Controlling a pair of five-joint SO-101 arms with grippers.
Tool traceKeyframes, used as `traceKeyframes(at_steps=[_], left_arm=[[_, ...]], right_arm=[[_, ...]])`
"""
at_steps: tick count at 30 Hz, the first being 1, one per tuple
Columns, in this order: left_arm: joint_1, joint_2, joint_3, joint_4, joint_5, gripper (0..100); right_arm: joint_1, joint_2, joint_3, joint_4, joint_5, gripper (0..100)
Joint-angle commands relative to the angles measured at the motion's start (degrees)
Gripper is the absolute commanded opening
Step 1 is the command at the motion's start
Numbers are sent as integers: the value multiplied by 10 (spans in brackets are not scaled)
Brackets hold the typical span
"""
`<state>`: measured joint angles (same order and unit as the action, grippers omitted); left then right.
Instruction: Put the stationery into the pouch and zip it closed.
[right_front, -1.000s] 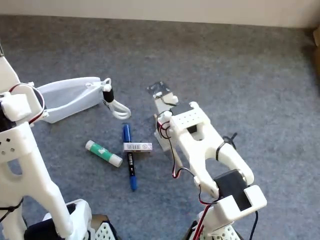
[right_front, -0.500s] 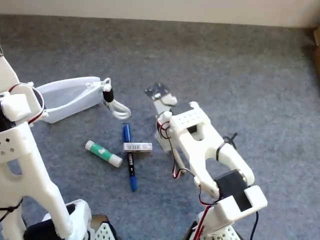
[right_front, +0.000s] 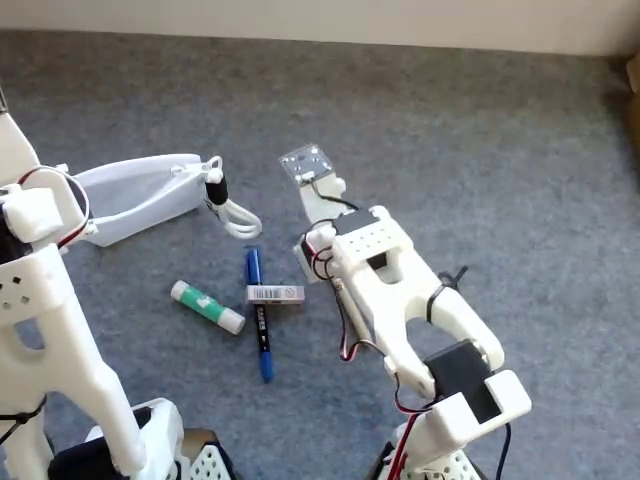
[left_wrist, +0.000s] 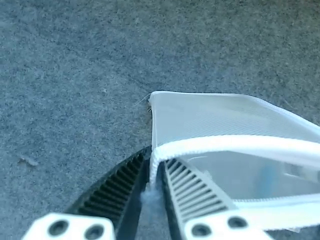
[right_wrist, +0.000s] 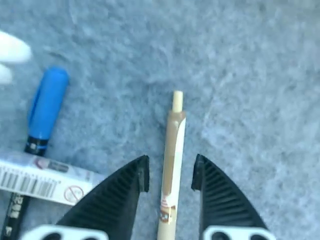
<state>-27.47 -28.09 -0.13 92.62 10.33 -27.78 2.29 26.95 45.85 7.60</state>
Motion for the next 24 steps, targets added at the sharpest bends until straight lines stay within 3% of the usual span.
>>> traceKeyframes(at_steps=[1, 13, 19, 24], left_arm=[[-3, -5, -4, 0, 5, 9], [-3, -5, -3, 2, 4, 8], [-4, -5, -3, 2, 4, 8], [-3, -5, -3, 2, 4, 8]], right_arm=[[-8, -34, -29, -42, -6, 141], [-6, 102, -55, -55, -7, 139], [-7, 106, -63, -53, -4, 19], [-7, 102, -63, -50, -4, 3]])
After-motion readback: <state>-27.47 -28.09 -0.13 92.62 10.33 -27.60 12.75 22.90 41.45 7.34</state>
